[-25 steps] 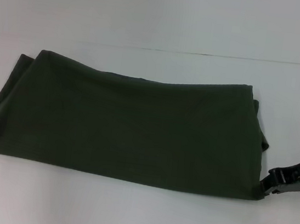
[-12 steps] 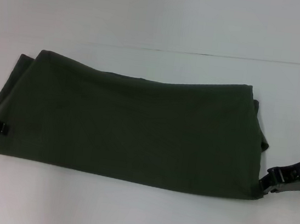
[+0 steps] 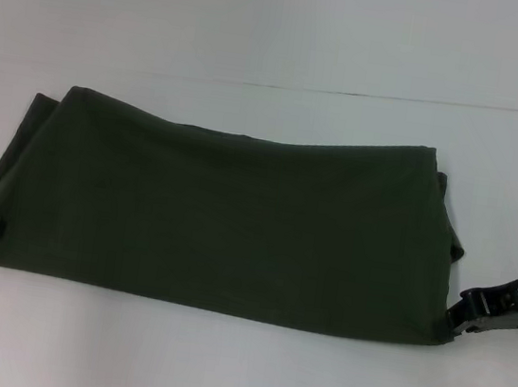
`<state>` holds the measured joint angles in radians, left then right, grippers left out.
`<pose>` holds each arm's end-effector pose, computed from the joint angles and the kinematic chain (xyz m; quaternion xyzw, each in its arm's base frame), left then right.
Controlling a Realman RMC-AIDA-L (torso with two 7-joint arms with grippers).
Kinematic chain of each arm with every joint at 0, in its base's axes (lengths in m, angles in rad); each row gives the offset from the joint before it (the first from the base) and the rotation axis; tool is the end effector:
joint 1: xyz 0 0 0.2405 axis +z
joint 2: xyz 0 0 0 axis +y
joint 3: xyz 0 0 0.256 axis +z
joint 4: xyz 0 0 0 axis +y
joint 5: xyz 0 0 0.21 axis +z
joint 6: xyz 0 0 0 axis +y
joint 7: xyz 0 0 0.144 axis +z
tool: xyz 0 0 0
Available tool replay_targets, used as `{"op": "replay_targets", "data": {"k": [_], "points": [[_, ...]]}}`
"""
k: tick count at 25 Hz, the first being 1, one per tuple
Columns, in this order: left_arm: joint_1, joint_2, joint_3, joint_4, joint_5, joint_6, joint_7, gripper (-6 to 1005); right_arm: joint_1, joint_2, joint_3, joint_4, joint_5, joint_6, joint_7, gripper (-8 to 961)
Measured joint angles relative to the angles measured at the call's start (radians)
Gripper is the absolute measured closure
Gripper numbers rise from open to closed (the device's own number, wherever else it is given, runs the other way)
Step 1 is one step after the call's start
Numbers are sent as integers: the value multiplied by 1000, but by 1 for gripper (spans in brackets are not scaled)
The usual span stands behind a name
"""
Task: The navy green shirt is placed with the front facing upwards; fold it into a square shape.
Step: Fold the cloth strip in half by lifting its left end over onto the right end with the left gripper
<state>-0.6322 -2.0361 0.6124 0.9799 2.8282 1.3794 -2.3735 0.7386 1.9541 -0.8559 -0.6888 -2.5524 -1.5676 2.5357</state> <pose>-0.3250 0.3693 0.0832 -0.7785 -0.5495 0.0767 0.2935 0.2736 0.3623 0.0246 -0.7906 0.6028 -0.0750 0.0776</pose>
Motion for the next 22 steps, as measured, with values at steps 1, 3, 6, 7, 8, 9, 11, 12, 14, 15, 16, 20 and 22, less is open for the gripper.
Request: {"op": "replay_targets", "data": {"k": [1, 3, 6, 7, 8, 9, 11, 12, 14, 15, 16, 20, 22], "points": [[0, 1, 3, -5, 10, -5, -8, 140, 0, 0, 0, 0, 0, 0, 0, 922], [-1, 4, 7, -18, 24, -11, -22, 142, 1, 0, 0, 0, 0, 0, 0, 921], [-6, 12, 8, -40, 28, -12, -33, 146, 2, 0, 0, 0, 0, 1, -1, 921], [-7, 13, 8, -43, 28, -12, -34, 147, 3, 0, 0, 0, 0, 2, -1, 921], [-7, 14, 8, -45, 28, -12, -34, 148, 3, 0, 0, 1, 0, 2, -1, 921], [-7, 14, 9, -46, 28, -12, -35, 149, 4, 0, 0, 1, 0, 2, -1, 921], [-8, 14, 11, -47, 28, -13, -35, 151, 4, 0, 0, 2, 0, 2, -1, 921], [-8, 14, 13, -48, 28, -13, -35, 152, 4, 0, 0, 2, 0, 2, -1, 921], [-9, 14, 18, -50, 28, -14, -37, 154, 4, 0, 0, 2, 0, 2, -1, 921], [-9, 14, 19, -51, 28, -14, -37, 155, 4, 0, 0, 2, 0, 3, -1, 921], [-9, 14, 20, -52, 28, -14, -38, 156, 4, 0, 0, 2, 0, 3, -1, 922], [-9, 17, 30, -66, 28, -14, -43, 161, 4, 0, 0, 2, 0, 3, -2, 922], [-10, 18, 39, -72, 28, -14, -46, 163, 5, 0, 0, 2, 0, 3, -2, 922]]}}
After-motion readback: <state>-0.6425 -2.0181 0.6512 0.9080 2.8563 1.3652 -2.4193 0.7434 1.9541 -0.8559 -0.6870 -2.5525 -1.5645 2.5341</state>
